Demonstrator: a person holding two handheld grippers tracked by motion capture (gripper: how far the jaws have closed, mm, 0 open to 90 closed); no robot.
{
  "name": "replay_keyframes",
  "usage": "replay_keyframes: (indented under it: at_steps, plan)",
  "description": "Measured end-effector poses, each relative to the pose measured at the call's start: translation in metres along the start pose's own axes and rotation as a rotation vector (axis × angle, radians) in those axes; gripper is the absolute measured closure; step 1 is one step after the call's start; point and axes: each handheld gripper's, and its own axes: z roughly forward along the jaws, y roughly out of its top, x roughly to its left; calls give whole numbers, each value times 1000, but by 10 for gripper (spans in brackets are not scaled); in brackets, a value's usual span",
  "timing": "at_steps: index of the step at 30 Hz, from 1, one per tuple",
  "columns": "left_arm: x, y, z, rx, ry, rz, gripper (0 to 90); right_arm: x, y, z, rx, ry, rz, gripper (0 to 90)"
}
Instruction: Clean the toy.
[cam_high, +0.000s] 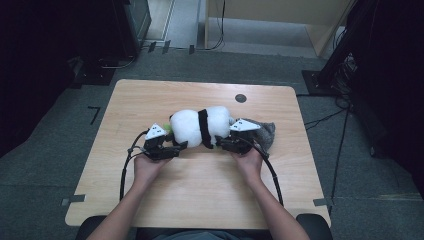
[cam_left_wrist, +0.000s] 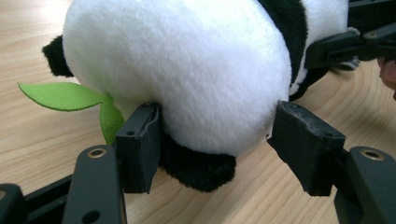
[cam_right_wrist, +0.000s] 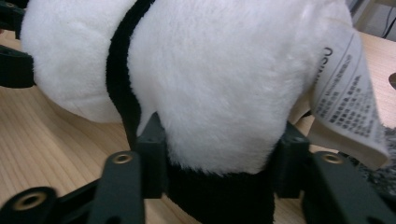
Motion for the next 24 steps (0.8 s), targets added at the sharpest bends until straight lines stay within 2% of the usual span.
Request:
replay_keyframes:
  at_steps: [3, 5, 7, 8, 9, 11, 14, 17, 19, 24]
  plan:
    - [3, 1, -5, -5, 19, 33, 329, -4, 4, -5, 8, -3, -6, 555]
    - [9, 2, -12, -24, 31, 33, 320, -9, 7, -12, -7, 3, -12, 569]
    - [18, 3, -19, -41, 32, 15, 319, -15, 11, -20, -5, 14, -23, 571]
    - [18, 3, -19, -41, 32, 15, 320, -19, 11, -24, -6, 25, -15, 571]
    - [25, 4, -25, -56, 41, 15, 320, -23, 12, -27, -4, 44, -11, 571]
    - [30, 4, -30, -64, 54, 26, 320, -29, 11, -32, -5, 81, -6, 571]
    - [34, 3, -33, -79, 54, 26, 320, -32, 12, -39, -27, 132, -19, 570]
    - [33, 3, -35, -87, 18, 31, 321, -30, 16, -44, -54, 177, -42, 570]
    - [31, 3, -36, -88, -24, 50, 321, -29, 20, -48, -69, 212, -59, 570]
    - [28, -1, -40, -76, -106, 94, 314, -29, 23, -48, -88, 330, -91, 569]
